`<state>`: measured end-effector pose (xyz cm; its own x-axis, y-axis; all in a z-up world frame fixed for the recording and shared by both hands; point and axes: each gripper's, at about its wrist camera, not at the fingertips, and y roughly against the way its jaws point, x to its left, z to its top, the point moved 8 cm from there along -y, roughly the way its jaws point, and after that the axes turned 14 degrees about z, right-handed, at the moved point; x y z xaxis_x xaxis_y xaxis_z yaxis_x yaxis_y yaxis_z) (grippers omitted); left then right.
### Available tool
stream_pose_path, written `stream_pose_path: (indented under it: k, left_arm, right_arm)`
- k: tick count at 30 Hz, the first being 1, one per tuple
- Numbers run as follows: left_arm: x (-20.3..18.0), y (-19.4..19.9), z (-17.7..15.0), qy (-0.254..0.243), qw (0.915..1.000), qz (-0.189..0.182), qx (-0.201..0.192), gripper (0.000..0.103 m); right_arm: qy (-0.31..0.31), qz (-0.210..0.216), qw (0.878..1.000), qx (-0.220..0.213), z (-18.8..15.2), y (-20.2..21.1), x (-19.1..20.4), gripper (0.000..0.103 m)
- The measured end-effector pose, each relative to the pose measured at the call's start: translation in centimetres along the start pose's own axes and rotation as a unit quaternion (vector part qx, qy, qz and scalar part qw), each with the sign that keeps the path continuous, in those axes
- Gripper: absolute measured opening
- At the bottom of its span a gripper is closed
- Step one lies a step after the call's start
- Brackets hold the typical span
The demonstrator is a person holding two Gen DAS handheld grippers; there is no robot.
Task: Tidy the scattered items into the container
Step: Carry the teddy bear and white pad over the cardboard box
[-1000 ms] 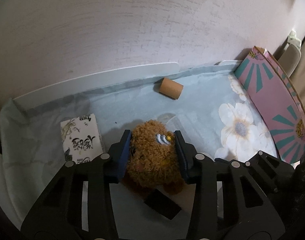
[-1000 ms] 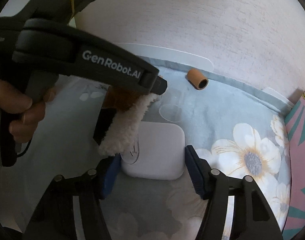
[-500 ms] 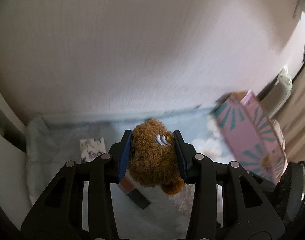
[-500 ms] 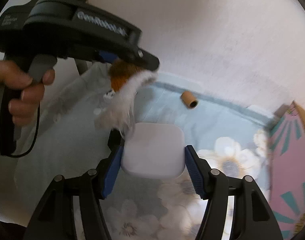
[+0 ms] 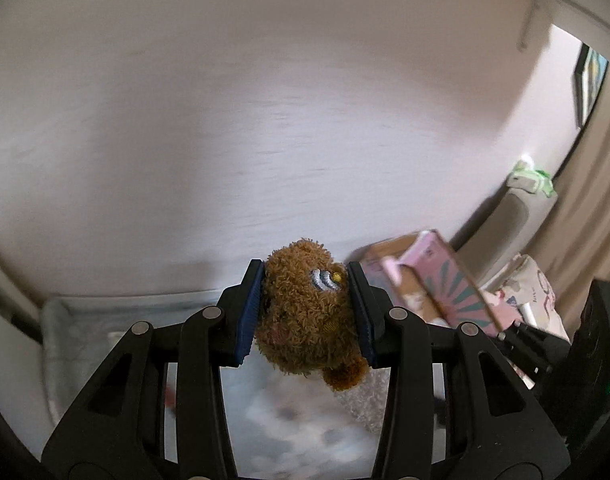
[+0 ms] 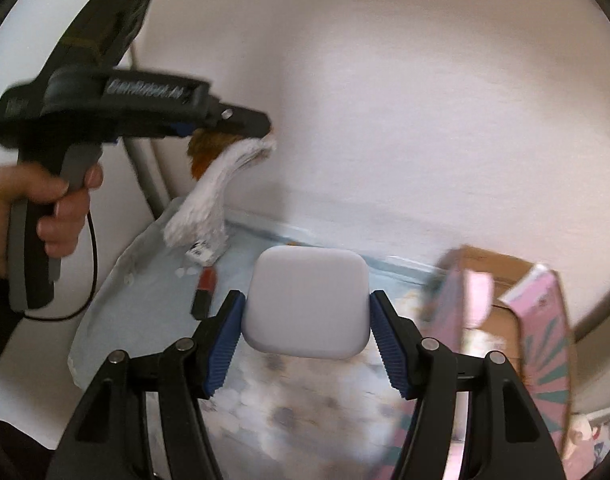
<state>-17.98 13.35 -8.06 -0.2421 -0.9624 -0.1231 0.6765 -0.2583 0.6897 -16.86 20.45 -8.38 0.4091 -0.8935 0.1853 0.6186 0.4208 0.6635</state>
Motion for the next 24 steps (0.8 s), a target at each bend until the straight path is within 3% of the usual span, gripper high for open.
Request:
stream_pose_path:
  k: [1,6,10,18,24]
  left_arm:
    - [-1.3,0.0,0.2,-0.003,1.0000,-0.006,0.000,0.037]
    - [-7.3,-0.6,0.3,-0.020,0.9993,-0.031,0.002,0.037]
    - [-12.4,-2.0,-0.8,-0.037,0.9980,-0.048,0.017,0.037]
    - [-20.5,-5.8,-4.2,-0.060,0.9945,-0.067,0.053,0.037]
    - [-23.8,-8.3,-6.1,-0.071,0.9929,-0.059,0.074,0.037]
  right_arm:
    - [-0.004,-0.005,1.000,0.000,0.1,0.1,0.5,0.059]
    - [-0.023,-0.038,0.999,-0.006,-1.6,6.4,-4.4,0.059]
    - [-0.046,-0.051,0.998,-0.004,-3.4,9.2,-8.1,0.059]
    - [-0.077,-0.056,0.995,0.022,-8.9,11.9,-11.5,0.059]
    - [-0.090,-0.045,0.994,0.044,-11.6,12.1,-13.1,0.059]
